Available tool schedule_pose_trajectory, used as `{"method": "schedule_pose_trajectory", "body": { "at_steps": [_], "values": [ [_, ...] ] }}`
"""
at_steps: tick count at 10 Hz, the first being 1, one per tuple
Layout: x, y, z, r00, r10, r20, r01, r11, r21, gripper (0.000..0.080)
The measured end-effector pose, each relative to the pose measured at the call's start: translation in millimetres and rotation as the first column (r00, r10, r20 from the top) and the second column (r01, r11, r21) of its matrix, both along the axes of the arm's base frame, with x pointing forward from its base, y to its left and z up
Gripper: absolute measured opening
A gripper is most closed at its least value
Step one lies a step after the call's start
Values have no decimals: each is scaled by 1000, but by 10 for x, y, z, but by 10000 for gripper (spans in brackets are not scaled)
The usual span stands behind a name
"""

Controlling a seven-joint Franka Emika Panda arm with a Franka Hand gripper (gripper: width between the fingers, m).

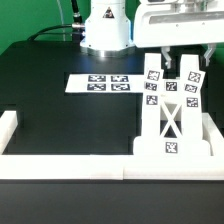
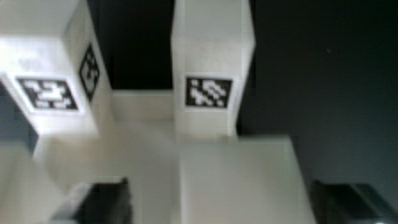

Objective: Assemble chair

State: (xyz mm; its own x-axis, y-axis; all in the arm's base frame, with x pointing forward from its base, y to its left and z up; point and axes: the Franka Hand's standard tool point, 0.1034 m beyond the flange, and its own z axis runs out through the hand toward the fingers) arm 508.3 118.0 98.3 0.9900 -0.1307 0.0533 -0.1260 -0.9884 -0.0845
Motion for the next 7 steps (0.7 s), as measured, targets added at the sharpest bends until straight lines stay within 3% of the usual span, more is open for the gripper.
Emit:
{"method": "schedule_pose_trajectory", "body": {
  "at_steps": [1, 3, 7],
  "values": [
    [-37, -5, -49, 1000, 1, 10, -1, 1000, -5, 618],
    [-44, -12, -64, 1000, 1, 1, -1, 1000, -6, 640],
    [53, -19, 307, 998, -1, -62, 3, 999, 34, 649]
  ]
}}
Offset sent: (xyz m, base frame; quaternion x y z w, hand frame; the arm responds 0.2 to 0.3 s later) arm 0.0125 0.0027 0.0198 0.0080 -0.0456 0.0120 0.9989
